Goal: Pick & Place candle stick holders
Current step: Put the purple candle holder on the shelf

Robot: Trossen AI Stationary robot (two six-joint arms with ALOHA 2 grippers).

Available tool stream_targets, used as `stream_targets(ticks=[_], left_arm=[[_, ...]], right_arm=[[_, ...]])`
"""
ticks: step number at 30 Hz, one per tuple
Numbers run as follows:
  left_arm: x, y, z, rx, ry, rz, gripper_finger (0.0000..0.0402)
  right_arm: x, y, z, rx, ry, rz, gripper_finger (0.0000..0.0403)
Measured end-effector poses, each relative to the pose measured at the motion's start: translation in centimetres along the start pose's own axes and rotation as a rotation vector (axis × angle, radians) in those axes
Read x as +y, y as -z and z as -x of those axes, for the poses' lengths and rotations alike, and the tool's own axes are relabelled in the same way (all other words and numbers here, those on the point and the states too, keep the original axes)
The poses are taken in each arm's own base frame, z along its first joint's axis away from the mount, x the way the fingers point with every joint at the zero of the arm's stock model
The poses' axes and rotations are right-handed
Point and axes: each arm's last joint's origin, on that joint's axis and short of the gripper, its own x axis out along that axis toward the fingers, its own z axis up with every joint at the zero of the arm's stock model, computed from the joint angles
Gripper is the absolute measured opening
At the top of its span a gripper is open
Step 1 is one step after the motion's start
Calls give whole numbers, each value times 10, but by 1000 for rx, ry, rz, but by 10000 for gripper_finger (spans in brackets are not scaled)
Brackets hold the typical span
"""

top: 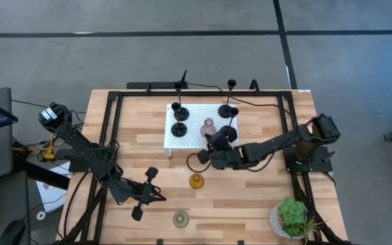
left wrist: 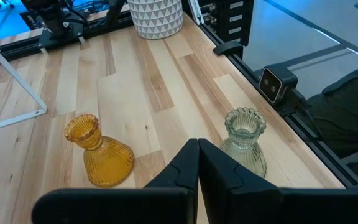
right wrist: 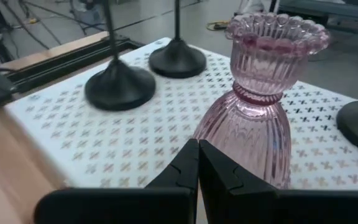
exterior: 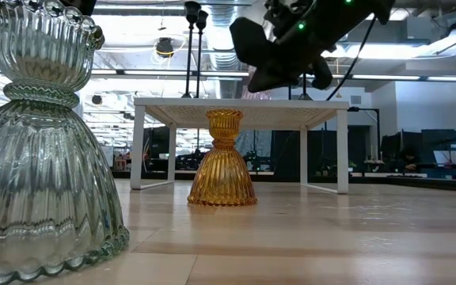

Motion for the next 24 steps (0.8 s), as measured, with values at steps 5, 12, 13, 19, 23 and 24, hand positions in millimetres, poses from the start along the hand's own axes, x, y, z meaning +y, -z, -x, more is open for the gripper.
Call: stream_targets(ticks=[5,12,13,19,23,24], left_arm=[[0,0,0,0,0,0,8],[0,0,0,0,0,0,8],[0,0,0,0,0,0,8],[0,0,0,0,0,0,8],[0,0,0,0,0,0,8],[0,0,0,0,0,0,8]], right_arm=[[-3,-7,-8,-26,14,-41,0],[-9,-12,-17,-49,59,-65,0],[-9,-12,-18,-49,61,-67,0],[5,-14,-4,-74,-46,-87,0],[18,-15,12,-105,-138,-86,0],[20,-14,16,-110,-152,-84,0]])
